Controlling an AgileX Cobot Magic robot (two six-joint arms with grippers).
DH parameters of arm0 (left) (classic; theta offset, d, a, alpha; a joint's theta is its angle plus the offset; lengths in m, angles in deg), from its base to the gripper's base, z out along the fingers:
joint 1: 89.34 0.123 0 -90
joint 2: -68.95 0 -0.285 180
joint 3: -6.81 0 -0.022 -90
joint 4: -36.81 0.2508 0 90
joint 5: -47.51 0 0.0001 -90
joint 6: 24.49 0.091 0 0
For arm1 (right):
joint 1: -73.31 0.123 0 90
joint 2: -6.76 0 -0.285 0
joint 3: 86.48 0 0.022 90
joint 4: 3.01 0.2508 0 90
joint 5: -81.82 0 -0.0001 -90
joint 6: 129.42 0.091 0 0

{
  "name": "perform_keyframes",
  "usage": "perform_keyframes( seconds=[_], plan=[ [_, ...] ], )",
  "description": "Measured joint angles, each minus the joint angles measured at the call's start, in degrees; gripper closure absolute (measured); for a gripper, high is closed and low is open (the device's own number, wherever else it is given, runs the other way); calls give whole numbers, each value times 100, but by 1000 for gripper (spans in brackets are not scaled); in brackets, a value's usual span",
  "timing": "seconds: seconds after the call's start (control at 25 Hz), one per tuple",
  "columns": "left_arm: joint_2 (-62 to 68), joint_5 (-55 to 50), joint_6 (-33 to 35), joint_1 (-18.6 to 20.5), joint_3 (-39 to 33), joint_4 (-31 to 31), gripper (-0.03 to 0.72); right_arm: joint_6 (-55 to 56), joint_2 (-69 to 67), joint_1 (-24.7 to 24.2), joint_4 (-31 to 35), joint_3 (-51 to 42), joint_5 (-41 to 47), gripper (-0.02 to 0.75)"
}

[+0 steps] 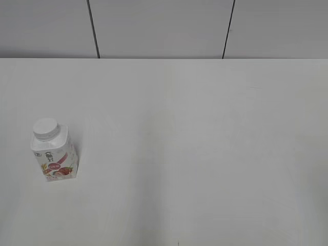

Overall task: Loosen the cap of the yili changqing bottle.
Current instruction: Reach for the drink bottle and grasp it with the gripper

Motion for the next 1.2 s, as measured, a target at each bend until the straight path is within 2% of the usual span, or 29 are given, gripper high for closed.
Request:
perform_keyframes(
  seconds=[1.2],
  plan=[
    [0, 0, 0, 0, 0, 0, 448, 0, 0, 0, 0, 0, 0, 152]
  ],
)
